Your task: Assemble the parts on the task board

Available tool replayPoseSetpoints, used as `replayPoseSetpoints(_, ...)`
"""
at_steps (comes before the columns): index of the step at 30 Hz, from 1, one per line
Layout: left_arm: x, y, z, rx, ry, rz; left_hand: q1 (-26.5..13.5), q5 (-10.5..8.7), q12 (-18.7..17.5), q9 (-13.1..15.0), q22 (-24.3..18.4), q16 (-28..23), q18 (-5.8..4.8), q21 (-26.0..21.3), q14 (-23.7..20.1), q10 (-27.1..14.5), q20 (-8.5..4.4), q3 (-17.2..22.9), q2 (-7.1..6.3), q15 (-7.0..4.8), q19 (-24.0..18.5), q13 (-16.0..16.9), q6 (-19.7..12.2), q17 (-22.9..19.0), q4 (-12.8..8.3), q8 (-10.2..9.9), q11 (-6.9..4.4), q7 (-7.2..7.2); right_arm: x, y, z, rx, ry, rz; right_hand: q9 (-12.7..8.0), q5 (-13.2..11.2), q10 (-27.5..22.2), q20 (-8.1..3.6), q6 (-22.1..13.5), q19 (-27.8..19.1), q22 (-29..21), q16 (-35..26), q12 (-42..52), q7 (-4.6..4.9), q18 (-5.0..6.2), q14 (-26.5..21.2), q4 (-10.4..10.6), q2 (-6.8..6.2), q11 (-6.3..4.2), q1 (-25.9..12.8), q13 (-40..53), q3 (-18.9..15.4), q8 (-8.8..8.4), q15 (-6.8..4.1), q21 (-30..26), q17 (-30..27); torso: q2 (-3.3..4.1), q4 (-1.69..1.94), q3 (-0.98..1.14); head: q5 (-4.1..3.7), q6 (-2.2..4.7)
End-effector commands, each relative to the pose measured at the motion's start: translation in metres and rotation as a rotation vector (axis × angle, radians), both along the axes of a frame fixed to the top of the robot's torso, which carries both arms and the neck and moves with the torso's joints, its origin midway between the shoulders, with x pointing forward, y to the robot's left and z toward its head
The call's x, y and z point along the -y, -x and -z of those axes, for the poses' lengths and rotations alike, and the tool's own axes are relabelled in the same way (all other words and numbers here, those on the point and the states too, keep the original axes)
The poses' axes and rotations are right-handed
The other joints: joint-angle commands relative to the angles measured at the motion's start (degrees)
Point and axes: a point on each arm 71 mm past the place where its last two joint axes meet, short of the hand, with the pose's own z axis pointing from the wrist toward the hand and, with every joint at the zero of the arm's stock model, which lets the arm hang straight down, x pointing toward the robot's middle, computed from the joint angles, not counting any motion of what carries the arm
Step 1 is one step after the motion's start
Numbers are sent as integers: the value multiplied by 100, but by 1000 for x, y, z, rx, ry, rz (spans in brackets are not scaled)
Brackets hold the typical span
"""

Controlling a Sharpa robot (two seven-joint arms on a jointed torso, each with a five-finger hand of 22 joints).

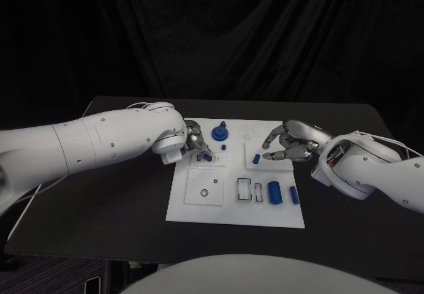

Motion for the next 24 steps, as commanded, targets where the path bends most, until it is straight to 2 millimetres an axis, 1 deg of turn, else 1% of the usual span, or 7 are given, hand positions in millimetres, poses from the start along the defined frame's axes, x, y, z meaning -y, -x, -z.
replayPoseSetpoints(1, 4, 1, 0, 8, 28, 9, -79, -43, 21, 13, 1139, 15, 53, -27, 606, 615, -12, 8, 13, 1, 27, 1507, 94, 1510, 9, -5, 0, -143, 0, 0, 2, -16, 19, 3, -11, -35, 89, -20, 31, 0, 933, -28, -33, 0, -45, 443, 0, 48, -97, 3, -263, -43, -20, -40, -35, 786, -2, -4, 4, 8, 0)
replayPoseSetpoints(7, 5, 1, 2, 12, 35, 8, -88, -50, 21, 14, 1135, 15, 56, -40, 606, 615, -11, 6, 16, 3, 21, 1507, 89, 1510, 13, -7, 1, -142, -1, 0, 2, -20, 21, 0, -15, -47, 88, -20, 33, -2, 931, -30, -35, 0, -44, 443, 0, 49, -96, 1, -265, -47, -22, -40, -40, 784, 7, -5, 6, 6, 0)
replayPoseSetpoints(14, 4, 1, 6, 10, 40, 5, -91, -46, 21, 18, 1120, 15, 67, -86, 606, 615, -8, 16, 33, 5, -1, 1507, 80, 1510, 12, -10, 2, -142, -1, 0, 2, -22, 23, 1, -28, -86, 90, -20, 39, 2, 934, -30, -35, 0, -45, 443, -1, 46, -97, -5, -264, -62, -26, -40, -37, 785, 17, 10, 3, -7, 0)
replayPoseSetpoints(19, 3, 2, 8, 5, 39, 5, -84, -39, 21, 21, 1119, 15, 68, -93, 606, 615, -7, 25, 41, 6, -4, 1507, 73, 1510, 2, -12, 2, -144, -1, 0, 2, -24, 23, 1, -31, -97, 88, -20, 41, 1, 933, -31, -36, -1, -45, 443, -1, 47, -97, -7, -268, -66, -26, -40, -39, 784, 22, -3, 4, 1, 0)
replayPoseSetpoints(24, 2, 4, 9, -3, 35, 5, -78, -35, 21, 24, 1117, 15, 69, -99, 606, 615, -6, 30, 44, 6, -7, 1507, 69, 1510, -7, -12, 2, -144, 0, 0, 3, -27, 26, 1, -36, -111, 87, -20, 43, 4, 936, -32, -37, -1, -46, 443, -2, 47, -97, -8, -271, -70, -27, -40, -35, 782, 16, -4, 2, 15, 0)
